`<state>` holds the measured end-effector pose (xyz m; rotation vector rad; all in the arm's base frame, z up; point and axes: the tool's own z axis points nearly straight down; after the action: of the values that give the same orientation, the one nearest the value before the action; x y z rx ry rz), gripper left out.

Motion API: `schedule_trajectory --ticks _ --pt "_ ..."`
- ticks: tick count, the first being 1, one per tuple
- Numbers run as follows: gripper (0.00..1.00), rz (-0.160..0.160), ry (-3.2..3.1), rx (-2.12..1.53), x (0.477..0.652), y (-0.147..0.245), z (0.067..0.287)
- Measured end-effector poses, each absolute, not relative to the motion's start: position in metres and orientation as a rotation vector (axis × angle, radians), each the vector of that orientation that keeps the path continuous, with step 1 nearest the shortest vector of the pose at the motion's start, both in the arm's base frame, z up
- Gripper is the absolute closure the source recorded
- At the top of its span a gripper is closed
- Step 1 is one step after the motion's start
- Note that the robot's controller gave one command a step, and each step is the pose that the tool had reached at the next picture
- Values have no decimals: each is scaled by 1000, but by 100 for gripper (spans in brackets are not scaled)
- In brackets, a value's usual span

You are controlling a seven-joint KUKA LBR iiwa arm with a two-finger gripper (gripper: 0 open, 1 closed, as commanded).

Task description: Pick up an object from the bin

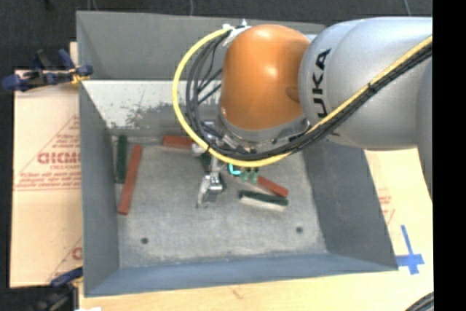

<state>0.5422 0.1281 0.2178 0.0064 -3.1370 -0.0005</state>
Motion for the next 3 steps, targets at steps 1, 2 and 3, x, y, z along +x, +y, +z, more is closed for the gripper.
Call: schedule_trajectory --ticks 1,2,3 --pt "0 -2 -3144 1 544 127 222" --pt "0 -3 -3152 32 598 100 190" --pt "0 -1 -3148 18 609 82 167"
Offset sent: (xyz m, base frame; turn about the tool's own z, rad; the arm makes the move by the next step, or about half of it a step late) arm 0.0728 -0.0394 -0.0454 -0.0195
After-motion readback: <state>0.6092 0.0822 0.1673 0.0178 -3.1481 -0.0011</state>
